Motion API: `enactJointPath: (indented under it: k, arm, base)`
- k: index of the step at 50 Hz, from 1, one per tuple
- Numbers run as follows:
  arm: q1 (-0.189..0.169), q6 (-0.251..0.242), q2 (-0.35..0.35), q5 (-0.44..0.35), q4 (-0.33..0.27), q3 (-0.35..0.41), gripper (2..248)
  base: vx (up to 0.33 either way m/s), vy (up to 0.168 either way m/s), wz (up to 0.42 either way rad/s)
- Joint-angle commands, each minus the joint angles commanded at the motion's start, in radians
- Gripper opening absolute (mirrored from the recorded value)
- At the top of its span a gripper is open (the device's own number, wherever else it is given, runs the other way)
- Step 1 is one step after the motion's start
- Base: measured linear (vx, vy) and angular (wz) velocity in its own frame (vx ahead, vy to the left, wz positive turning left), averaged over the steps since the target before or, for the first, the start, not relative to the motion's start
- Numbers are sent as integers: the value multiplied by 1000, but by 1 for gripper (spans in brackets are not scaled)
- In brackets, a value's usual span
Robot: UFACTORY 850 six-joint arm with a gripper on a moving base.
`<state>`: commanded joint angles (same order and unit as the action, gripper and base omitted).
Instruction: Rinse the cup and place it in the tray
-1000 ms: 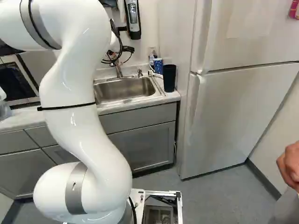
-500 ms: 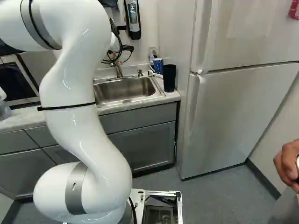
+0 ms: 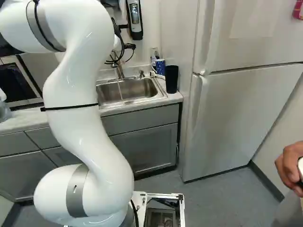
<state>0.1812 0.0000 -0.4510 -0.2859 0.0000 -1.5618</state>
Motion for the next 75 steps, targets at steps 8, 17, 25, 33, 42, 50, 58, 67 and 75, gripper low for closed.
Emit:
enactJointPath:
  k: [8,17,25,33,42,50,58,67,75]
  arm:
    - [0,0,0,0,0,0,247]
    - [0,0,4,0,0,5,247]
    - [3,0,34,0,0,41,247]
    - [6,0,74,0,0,89,247]
    - [10,0,121,0,0,144,247]
    - [14,0,162,1,0,191,247]
    - [19,0,203,10,0,238,247]
    - [26,0,248,27,0,288,247]
    - [34,0,287,57,0,331,247]
  base:
    - [0,0,0]
    - [0,0,0]
    - [0,0,0]
    - [0,0,0]
    - [0,0,0]
    - [0,0,0]
    - [0,0,0]
    - [0,0,0]
    - [0,0,0]
